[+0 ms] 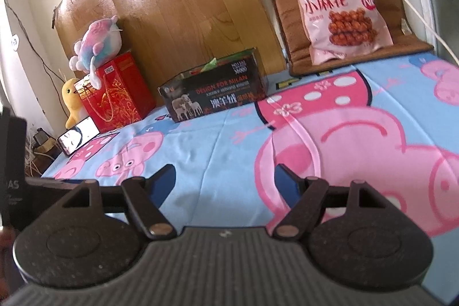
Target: Organize snacks
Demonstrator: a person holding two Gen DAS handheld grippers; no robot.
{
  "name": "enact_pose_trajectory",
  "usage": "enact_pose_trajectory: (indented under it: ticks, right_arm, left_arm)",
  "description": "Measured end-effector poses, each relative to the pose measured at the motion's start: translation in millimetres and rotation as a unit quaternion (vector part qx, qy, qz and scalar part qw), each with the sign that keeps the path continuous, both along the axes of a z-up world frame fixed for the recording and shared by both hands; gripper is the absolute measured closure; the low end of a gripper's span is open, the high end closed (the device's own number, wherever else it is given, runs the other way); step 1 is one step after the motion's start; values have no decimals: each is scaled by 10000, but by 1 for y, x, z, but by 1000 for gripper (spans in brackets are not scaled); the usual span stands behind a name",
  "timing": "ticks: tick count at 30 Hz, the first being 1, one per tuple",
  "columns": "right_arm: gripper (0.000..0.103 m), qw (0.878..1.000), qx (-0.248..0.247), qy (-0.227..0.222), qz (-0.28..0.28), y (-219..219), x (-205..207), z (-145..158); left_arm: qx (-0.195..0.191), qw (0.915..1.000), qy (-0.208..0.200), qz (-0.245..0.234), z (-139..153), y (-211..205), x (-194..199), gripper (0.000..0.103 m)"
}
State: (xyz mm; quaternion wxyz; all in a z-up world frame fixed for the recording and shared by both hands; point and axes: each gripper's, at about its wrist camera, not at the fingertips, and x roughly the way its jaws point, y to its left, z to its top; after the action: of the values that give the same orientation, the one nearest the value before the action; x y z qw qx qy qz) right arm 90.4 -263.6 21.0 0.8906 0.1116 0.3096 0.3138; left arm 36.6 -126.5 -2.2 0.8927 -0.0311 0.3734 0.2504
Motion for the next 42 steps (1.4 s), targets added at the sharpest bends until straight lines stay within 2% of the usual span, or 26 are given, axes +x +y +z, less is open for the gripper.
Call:
enact_pose_trajectory:
  ticks: [7,18,24,42]
  right_arm:
    - [25,9997,-27,-236,-96,0,9,19]
    - [25,9994,-66,-324,72,16,24,31]
    - [25,9997,182,-164,-35,17,15,25]
    - [25,9999,40,-106,8,20,3,12]
  left_arm:
    - [82,9999,-50,-66,18,-2,27,0]
    - [-46,9997,-247,76,33,6,34,0]
    - [-298,9989,-311,199,30,13,27,0]
    - [-371,9986,-216,293,15,15,12,0]
